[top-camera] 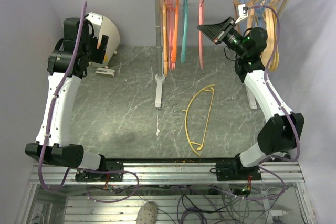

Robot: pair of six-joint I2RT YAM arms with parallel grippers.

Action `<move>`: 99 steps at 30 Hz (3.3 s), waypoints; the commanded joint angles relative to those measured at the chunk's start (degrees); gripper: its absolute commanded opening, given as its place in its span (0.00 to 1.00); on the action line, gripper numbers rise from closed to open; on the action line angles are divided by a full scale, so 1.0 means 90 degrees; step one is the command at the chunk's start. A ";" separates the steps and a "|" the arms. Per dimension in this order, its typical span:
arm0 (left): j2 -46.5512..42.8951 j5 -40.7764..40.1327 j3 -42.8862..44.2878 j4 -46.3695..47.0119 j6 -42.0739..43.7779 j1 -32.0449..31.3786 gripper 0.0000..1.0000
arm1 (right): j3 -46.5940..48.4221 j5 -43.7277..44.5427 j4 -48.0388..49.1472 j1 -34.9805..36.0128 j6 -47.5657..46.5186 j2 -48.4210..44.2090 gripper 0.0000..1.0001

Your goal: Organize the hangers

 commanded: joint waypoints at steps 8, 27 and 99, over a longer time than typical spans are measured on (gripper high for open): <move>-0.0233 0.0051 -0.0107 0.0150 0.0062 0.0084 0.99 | 0.0915 -0.0222 0.0672 -0.0068 0.0683 0.0771 0.00; -0.0287 0.0081 -0.0168 0.0159 0.0085 0.0087 0.99 | 0.1760 0.0045 -0.0522 0.0167 0.0269 0.1322 0.00; -0.0276 0.1081 -0.0407 0.0014 -0.0054 0.0780 0.99 | -0.4128 0.7144 -0.5292 0.4756 -0.1220 -0.0973 0.90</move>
